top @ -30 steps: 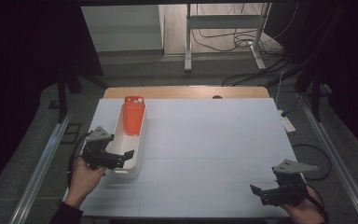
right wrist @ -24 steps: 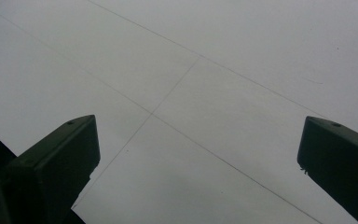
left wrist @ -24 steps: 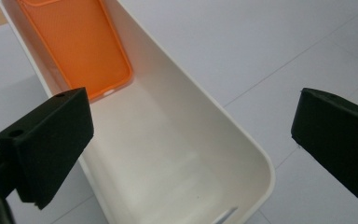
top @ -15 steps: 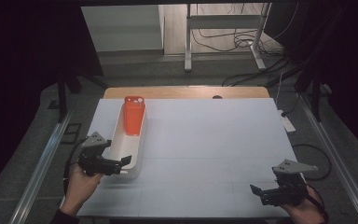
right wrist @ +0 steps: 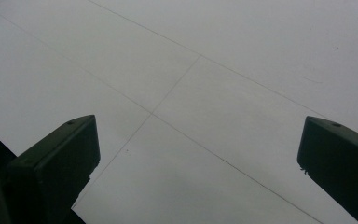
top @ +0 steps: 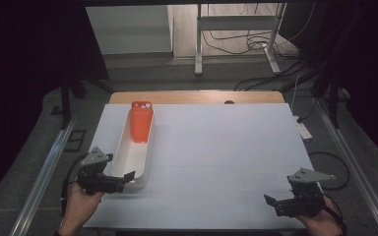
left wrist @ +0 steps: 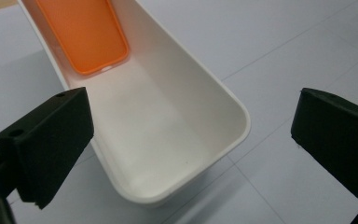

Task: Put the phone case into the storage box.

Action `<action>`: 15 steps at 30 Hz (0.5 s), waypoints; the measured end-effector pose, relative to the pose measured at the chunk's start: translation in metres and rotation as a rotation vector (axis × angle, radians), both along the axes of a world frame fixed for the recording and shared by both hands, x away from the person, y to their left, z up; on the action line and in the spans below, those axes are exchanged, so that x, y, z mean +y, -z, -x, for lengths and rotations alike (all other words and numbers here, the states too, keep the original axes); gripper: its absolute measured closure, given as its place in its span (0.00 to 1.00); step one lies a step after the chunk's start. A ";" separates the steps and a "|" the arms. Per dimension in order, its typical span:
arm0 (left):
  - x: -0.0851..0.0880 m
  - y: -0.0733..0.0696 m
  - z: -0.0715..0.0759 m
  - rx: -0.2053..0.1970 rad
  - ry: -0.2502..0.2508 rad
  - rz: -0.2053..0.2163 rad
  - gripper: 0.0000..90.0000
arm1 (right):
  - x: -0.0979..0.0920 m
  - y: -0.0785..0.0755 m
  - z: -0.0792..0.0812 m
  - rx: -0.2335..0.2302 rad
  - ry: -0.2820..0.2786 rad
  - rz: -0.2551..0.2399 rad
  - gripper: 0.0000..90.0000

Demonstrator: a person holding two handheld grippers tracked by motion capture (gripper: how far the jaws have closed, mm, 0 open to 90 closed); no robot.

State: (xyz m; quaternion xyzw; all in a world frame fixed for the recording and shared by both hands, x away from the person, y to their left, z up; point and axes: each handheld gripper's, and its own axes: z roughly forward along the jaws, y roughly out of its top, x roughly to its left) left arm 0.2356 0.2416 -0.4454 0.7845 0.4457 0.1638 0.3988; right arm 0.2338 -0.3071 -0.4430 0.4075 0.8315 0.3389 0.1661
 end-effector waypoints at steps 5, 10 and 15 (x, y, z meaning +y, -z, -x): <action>0.003 0.001 0.008 -0.001 -0.010 -0.012 0.00 | 0.000 0.000 0.000 -0.001 0.000 0.002 0.00; 0.006 0.002 0.014 -0.001 -0.019 -0.014 0.00 | 0.000 0.000 0.000 -0.001 0.003 0.000 0.00; 0.008 0.003 0.020 0.000 -0.027 -0.023 0.00 | 0.000 0.000 0.000 -0.001 0.005 0.001 0.00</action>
